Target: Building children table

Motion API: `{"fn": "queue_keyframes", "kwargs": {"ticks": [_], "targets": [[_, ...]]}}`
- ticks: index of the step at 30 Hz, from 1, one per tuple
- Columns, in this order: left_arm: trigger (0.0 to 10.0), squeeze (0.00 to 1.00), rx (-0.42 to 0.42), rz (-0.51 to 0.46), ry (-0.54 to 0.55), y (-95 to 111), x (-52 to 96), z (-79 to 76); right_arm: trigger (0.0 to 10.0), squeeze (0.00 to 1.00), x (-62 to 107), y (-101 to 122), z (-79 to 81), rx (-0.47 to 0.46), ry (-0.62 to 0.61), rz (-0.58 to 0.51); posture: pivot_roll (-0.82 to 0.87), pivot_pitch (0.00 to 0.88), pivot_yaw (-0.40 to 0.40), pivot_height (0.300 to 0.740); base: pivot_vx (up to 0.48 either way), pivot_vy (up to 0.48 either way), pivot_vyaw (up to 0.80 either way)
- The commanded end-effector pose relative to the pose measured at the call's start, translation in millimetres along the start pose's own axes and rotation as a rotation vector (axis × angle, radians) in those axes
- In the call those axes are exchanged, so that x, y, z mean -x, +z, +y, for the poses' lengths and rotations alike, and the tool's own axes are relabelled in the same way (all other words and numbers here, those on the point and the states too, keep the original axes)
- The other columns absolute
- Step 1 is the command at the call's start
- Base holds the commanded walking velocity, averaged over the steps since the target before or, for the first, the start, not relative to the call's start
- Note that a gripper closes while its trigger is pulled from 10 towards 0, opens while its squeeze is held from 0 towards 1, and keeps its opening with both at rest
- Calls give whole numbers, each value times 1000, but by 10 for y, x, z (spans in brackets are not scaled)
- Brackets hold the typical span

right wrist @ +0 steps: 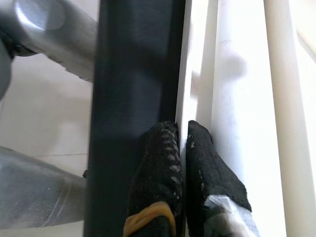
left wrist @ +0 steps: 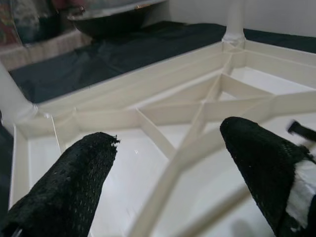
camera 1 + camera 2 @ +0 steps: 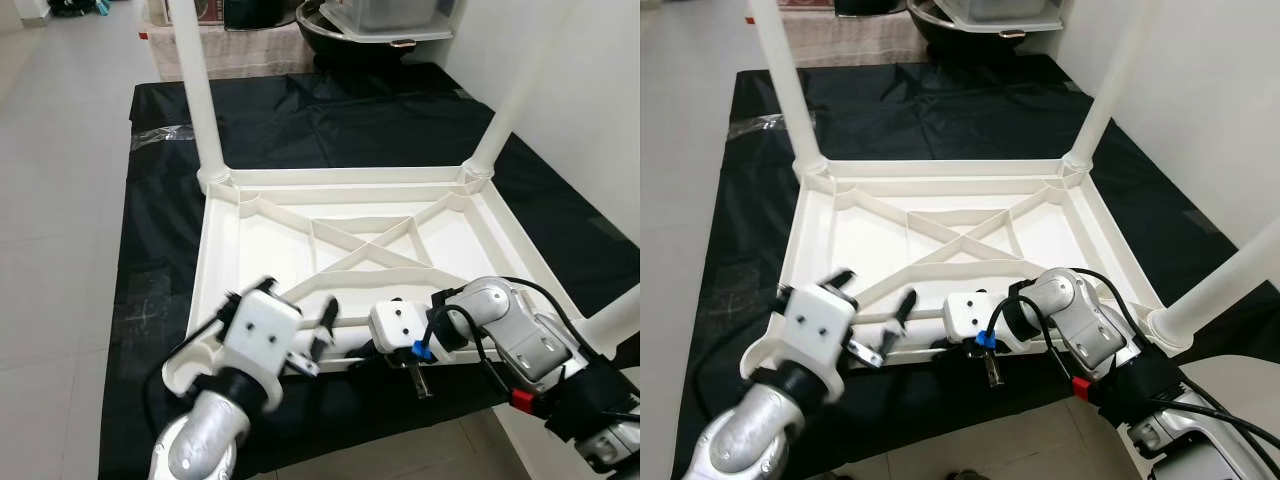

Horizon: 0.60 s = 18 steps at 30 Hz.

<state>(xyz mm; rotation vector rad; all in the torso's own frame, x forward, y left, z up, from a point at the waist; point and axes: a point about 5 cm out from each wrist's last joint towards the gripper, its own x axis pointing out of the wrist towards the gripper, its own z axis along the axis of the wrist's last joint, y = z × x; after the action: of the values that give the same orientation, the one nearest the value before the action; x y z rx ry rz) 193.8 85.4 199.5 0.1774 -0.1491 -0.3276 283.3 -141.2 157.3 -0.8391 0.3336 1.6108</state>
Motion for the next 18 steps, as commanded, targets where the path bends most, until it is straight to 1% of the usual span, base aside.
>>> {"fn": "queue_keyframes", "kwargs": {"ticks": [1, 2, 3, 5, 6, 7, 9, 10, 13, 16, 17, 18], "targets": [[10000, 0, 0, 10, 10, -6, 15, 0, 0, 0, -41, 129, 37, 101, 62, -40, 101, 144, -97, 740, 0, 0, 0], [10000, 0, -3, 0, 13, 15, -17, -4, 0, 0, -49, 159, 50, 162, 66, -63, 93, 130, -93, 740, 0, 0, 0], [10000, 0, -2, -2, 13, 19, -25, -8, 0, 0, -51, 164, 53, 183, 68, -68, 93, 130, -93, 740, 0, 0, 0], [10000, 0, -2, -2, 13, 19, -25, -8, 0, 0, -51, 164, 53, 183, 68, -68, 93, 130, -93, 740, 0, 0, 0], [10000, 0, -2, -3, 12, 17, -30, -14, 0, 0, -45, 141, 61, 219, 80, -43, 93, 125, -91, 740, 0, 0, 0], [10000, 0, -1, -2, 10, 11, -29, -18, 0, 0, -36, 131, 43, 233, 73, -35, 92, 124, -92, 740, 0, 0, 0], [10000, 0, -1, -2, 10, 11, -29, -18, 0, 0, -36, 131, 43, 233, 73, -35, 92, 124, -92, 740, 0, 0, 0], [10000, 0, -3, 0, 10, -4, -26, -23, 0, 0, -25, 142, 11, 262, 61, -31, 93, 123, -94, 740, 0, 0, 0], [10000, 0, -3, 0, 10, -4, -26, -23, 0, 0, -25, 142, 11, 262, 61, -31, 93, 123, -94, 740, 0, 0, 0], [10000, 0, -1, 15, -3, -48, -24, -60, 0, 0, -43, 282, -163, 324, -35, -59, 92, 115, -92, 740, 0, 0, 0], [10000, 0, 1, 17, -7, -52, -25, -70, 0, 0, -56, 310, -199, 329, -59, -63, 93, 114, -93, 740, 0, 0, 0], [10000, 0, 1, 17, -7, -52, -25, -70, 0, 0, -56, 310, -199, 329, -59, -63, 93, 114, -93, 740, 0, 0, 0]]}}
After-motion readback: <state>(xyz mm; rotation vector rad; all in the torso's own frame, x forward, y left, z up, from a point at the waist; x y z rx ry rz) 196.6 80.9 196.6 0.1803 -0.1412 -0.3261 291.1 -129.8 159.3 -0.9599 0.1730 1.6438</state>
